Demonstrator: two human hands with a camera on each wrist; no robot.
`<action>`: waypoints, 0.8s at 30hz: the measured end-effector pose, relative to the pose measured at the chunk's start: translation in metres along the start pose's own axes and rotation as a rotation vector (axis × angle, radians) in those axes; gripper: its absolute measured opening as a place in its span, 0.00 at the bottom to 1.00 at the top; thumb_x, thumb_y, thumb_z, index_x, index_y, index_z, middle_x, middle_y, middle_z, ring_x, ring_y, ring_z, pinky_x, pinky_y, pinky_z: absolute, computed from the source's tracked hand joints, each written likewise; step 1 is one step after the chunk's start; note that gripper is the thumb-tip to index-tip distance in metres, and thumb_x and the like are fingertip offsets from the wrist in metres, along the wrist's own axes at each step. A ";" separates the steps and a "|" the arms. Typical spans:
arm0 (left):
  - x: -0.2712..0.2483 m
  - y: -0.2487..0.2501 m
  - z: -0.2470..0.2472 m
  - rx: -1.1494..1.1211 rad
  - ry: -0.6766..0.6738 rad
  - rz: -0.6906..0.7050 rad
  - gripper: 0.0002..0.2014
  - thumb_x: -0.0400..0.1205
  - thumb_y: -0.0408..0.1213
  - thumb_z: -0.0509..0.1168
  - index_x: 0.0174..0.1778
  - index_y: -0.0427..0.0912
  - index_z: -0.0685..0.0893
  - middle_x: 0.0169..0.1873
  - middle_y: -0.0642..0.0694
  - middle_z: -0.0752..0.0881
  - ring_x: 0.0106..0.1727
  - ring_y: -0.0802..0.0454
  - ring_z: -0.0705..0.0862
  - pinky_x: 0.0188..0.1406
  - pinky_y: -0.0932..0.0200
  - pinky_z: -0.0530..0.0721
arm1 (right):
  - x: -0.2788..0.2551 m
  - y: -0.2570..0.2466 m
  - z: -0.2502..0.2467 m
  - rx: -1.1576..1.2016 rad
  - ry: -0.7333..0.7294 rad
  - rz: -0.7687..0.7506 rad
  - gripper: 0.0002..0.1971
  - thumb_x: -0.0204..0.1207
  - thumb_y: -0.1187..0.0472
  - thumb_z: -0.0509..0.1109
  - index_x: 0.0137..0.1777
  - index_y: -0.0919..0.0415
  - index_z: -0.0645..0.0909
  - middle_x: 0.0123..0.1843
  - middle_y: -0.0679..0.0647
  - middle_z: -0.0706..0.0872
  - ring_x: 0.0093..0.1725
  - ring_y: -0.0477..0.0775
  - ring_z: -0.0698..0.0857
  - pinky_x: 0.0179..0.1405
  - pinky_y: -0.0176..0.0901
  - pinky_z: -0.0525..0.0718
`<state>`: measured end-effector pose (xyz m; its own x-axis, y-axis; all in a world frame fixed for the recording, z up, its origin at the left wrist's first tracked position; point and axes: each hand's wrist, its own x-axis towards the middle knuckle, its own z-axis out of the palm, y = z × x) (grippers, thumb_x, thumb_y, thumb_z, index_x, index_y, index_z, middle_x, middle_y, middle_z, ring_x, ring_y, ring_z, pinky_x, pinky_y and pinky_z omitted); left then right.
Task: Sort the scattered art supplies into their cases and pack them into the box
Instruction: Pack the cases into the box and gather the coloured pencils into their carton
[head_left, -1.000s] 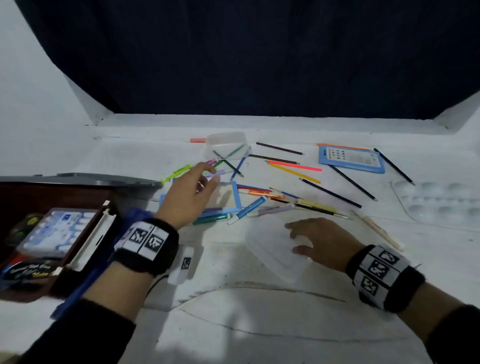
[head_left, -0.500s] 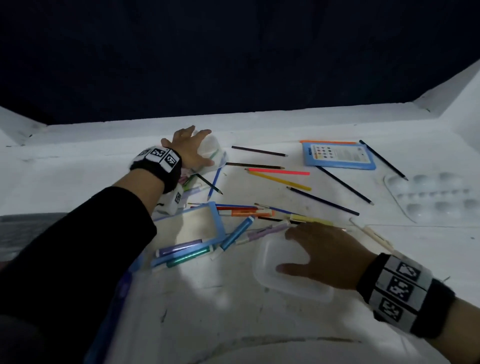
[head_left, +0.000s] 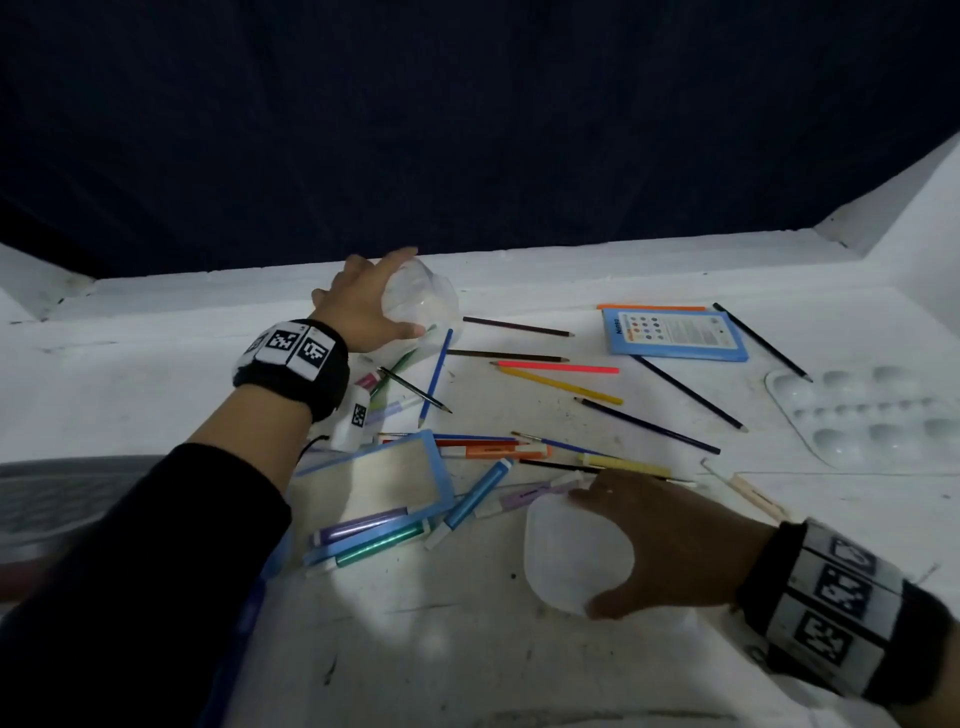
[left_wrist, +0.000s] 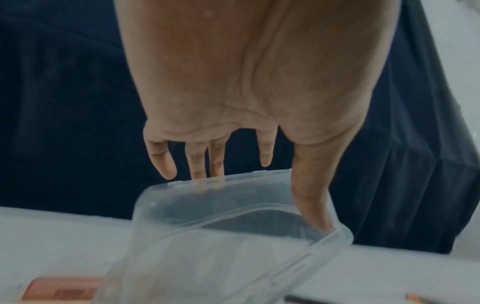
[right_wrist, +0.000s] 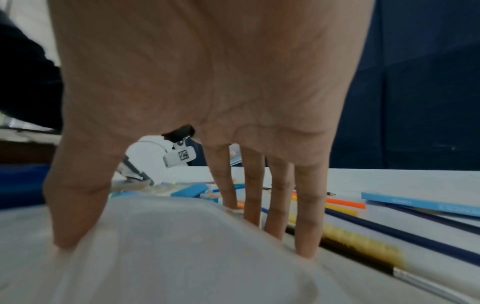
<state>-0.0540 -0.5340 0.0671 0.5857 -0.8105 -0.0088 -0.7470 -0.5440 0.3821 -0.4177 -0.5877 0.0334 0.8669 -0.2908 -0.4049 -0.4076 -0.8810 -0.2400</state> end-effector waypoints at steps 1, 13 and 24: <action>-0.009 0.006 -0.008 -0.056 0.041 0.026 0.47 0.73 0.53 0.78 0.82 0.70 0.55 0.77 0.41 0.64 0.77 0.40 0.68 0.78 0.33 0.59 | -0.003 0.002 -0.004 0.074 0.004 -0.009 0.53 0.60 0.26 0.74 0.83 0.41 0.58 0.78 0.39 0.66 0.76 0.43 0.67 0.79 0.41 0.65; -0.189 0.075 -0.019 -1.040 0.290 0.059 0.42 0.64 0.46 0.85 0.71 0.68 0.72 0.67 0.48 0.80 0.63 0.49 0.86 0.57 0.51 0.88 | -0.046 0.018 0.003 1.019 0.138 -0.158 0.51 0.61 0.64 0.86 0.75 0.25 0.63 0.68 0.50 0.72 0.62 0.56 0.84 0.54 0.55 0.90; -0.303 0.086 0.080 -1.535 0.117 -0.097 0.46 0.57 0.41 0.89 0.71 0.50 0.77 0.65 0.35 0.86 0.67 0.38 0.85 0.65 0.46 0.85 | -0.080 0.053 0.034 1.079 0.330 -0.195 0.35 0.68 0.68 0.82 0.71 0.44 0.74 0.68 0.44 0.80 0.65 0.45 0.83 0.55 0.42 0.87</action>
<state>-0.3211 -0.3523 0.0286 0.6864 -0.7257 -0.0471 0.2831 0.2070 0.9365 -0.5186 -0.5988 0.0228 0.9104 -0.4086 -0.0651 -0.1539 -0.1883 -0.9700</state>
